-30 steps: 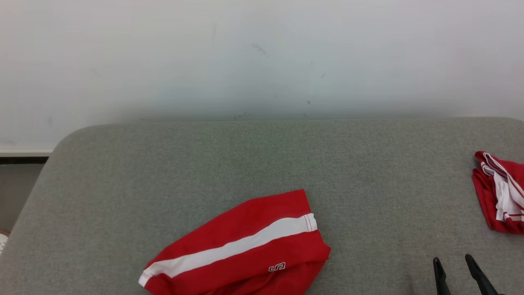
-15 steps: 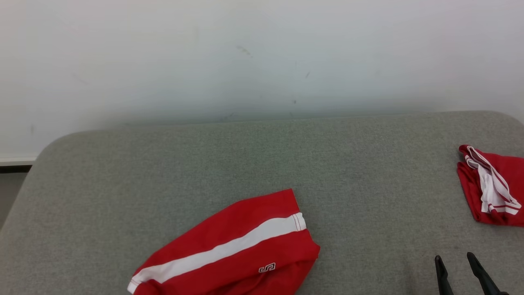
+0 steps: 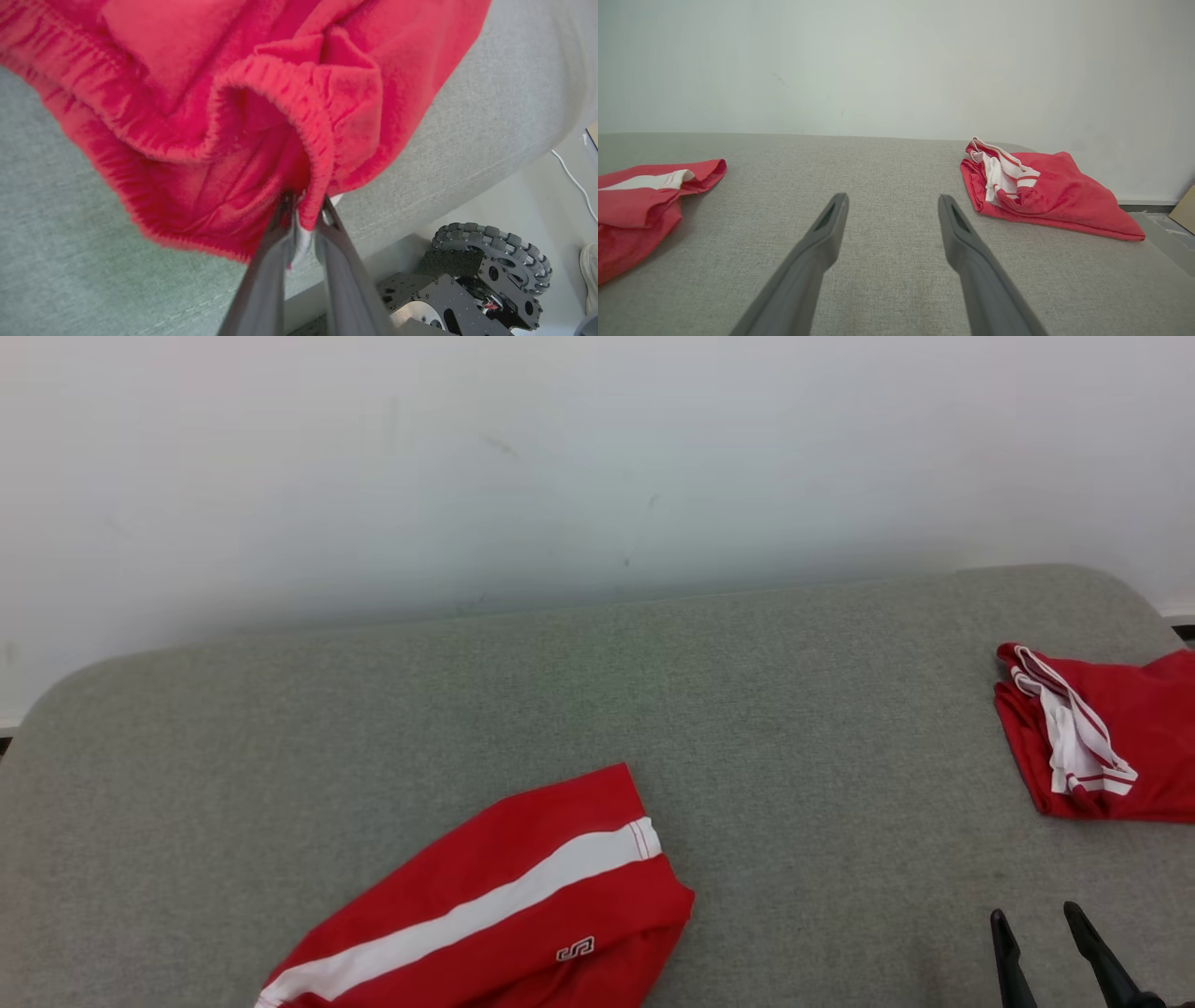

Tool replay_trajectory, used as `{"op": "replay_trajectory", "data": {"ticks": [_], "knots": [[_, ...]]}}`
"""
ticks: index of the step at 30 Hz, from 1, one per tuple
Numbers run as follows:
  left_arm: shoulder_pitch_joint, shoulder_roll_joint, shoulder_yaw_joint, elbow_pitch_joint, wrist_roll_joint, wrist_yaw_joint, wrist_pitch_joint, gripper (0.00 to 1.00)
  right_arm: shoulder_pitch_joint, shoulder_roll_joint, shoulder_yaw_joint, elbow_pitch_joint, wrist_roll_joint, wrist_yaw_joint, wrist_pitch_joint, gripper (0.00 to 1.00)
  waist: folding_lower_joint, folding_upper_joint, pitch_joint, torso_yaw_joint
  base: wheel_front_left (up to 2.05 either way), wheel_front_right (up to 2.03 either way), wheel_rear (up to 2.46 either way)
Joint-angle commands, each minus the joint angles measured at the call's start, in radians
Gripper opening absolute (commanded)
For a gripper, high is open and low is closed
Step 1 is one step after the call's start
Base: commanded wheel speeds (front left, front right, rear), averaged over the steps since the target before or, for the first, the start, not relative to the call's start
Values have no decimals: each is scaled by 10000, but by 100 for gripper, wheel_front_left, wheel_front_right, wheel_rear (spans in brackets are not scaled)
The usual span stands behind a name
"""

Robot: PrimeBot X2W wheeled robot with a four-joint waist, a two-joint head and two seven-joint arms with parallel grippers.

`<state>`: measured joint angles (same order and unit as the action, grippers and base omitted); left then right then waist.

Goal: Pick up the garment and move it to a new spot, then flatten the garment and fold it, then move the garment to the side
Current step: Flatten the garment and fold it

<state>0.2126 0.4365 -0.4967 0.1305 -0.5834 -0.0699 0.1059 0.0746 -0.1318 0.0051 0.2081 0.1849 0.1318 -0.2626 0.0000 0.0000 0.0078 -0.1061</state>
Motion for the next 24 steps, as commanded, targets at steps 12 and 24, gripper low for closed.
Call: {"op": "replay_trajectory", "data": {"ticks": [12, 24], "knots": [[-1747, -349, 110, -1843, -1786, -524, 709, 0, -261, 114, -70, 25, 26, -25, -23, 100, 0, 0, 181, -559, 0, 0, 0], [-7264, -559, 458, -1624, -2652, -568, 2945, 0, -1174, 233, 375, 96, 158, -25, -25, 100, 0, 0, 735, -1693, 0, 0, 0]]}}
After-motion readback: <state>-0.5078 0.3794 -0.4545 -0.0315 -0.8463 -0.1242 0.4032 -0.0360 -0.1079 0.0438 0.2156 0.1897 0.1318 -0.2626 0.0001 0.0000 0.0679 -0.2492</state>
